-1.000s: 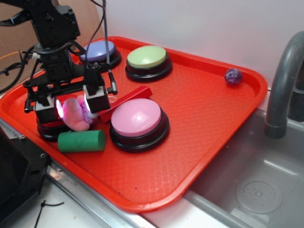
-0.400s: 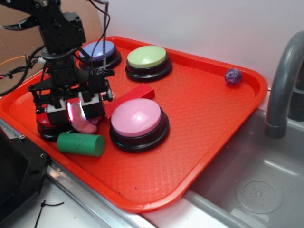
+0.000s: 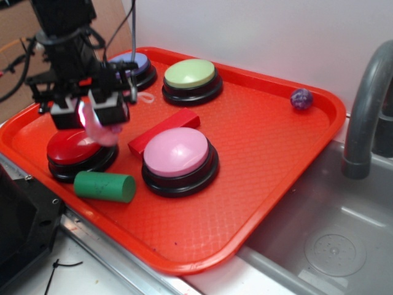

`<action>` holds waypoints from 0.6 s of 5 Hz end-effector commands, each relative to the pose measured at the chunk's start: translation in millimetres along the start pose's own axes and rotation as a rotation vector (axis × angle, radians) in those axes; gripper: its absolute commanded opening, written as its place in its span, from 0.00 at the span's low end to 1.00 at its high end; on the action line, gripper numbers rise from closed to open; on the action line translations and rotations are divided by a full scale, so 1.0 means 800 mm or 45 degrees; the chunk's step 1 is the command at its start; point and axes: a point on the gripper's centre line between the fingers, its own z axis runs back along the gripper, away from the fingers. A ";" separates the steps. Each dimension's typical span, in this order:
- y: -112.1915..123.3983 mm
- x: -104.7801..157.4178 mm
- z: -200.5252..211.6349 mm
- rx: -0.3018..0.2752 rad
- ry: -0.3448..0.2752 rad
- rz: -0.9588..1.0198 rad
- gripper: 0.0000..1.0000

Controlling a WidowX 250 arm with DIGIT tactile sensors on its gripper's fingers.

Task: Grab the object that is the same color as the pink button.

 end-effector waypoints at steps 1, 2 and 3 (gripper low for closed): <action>-0.020 0.060 0.087 -0.094 -0.055 -0.435 0.00; -0.020 0.079 0.116 -0.098 -0.024 -0.590 0.00; -0.007 0.097 0.135 -0.142 0.025 -0.651 0.00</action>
